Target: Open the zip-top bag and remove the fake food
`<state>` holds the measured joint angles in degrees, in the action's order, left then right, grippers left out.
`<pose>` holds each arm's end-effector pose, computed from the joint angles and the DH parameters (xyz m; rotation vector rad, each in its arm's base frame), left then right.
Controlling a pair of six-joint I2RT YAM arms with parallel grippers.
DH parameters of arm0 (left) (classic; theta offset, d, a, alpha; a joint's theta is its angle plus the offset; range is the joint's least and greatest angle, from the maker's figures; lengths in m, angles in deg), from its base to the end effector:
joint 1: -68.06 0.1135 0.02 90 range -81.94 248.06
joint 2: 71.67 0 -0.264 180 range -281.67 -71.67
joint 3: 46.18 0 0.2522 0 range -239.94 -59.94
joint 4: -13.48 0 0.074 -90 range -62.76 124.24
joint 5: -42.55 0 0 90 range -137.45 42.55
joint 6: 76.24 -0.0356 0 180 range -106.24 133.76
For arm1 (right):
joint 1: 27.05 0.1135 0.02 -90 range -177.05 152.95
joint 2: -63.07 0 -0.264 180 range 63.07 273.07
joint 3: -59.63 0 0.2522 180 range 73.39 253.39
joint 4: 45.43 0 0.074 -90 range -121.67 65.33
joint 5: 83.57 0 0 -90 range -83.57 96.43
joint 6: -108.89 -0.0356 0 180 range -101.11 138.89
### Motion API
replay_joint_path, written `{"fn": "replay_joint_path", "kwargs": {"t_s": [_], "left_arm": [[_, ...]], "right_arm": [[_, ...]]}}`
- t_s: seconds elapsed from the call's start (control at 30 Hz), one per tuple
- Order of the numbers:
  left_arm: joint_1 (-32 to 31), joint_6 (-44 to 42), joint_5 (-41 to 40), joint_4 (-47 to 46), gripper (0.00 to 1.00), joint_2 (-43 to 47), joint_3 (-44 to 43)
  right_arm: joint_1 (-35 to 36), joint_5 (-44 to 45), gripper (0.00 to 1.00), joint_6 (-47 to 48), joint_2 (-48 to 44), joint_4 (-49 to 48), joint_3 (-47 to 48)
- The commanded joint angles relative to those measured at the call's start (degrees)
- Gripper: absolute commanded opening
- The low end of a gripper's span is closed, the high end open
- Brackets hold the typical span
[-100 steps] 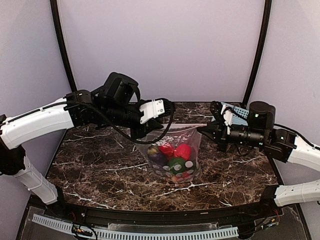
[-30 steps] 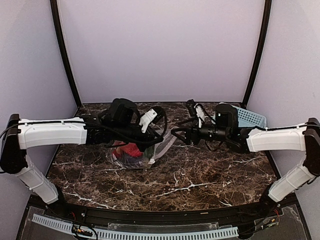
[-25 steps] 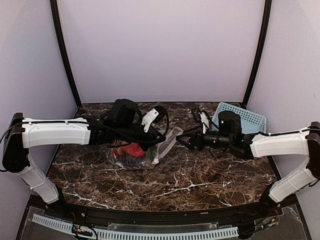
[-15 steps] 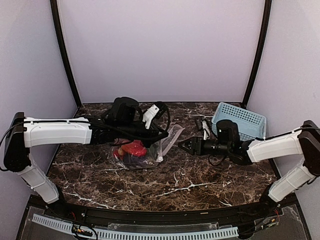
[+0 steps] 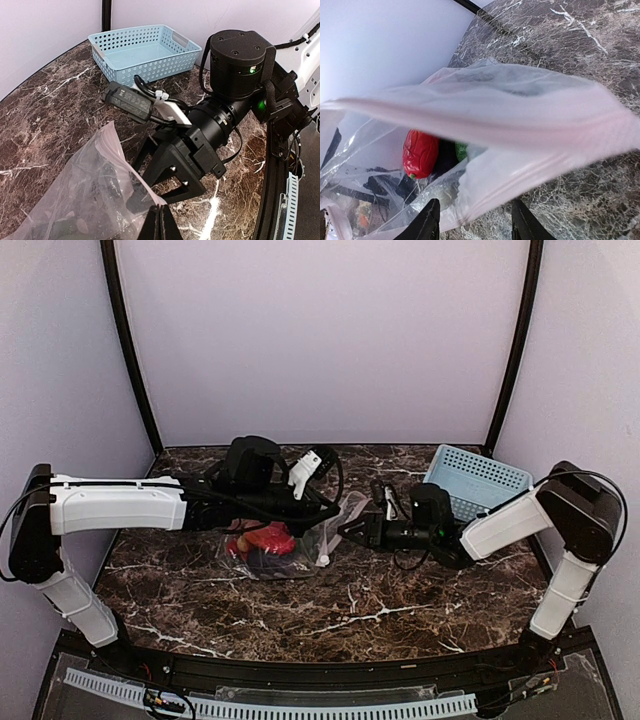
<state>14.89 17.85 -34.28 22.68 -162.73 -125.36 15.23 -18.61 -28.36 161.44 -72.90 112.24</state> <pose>0.2171 -0.3035 0.2865 0.9879 1.7772 -0.8719 0.2379 0.2367 0.1607 -0.2479 2.1318 1.4125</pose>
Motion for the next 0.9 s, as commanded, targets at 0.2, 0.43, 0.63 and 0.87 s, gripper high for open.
{"fn": "replay_joint_path", "kwargs": {"t_s": [0.2, 0.43, 0.63, 0.87], "left_arm": [[-0.3, -0.9, -2.0, -1.1, 0.01, 0.9, 0.7], [-0.3, -1.4, -3.6, -0.9, 0.01, 1.4, 2.1], [-0.4, -1.9, -4.3, -0.4, 0.01, 1.4, 2.8], [-0.4, -2.4, -4.5, 1.4, 0.01, 2.4, 2.5]], "right_arm": [[-0.3, -4.2, 0.09, -5.2, 2.9, -9.8, 1.4], [-0.6, -1.8, 0.03, -0.5, -5.1, 0.8, -1.8], [-0.9, 2.6, 0.01, 7.5, -12.1, 16.7, -3.7], [-1.2, 4.4, 0.00, 12.9, -10.2, 25.1, -4.8]]}}
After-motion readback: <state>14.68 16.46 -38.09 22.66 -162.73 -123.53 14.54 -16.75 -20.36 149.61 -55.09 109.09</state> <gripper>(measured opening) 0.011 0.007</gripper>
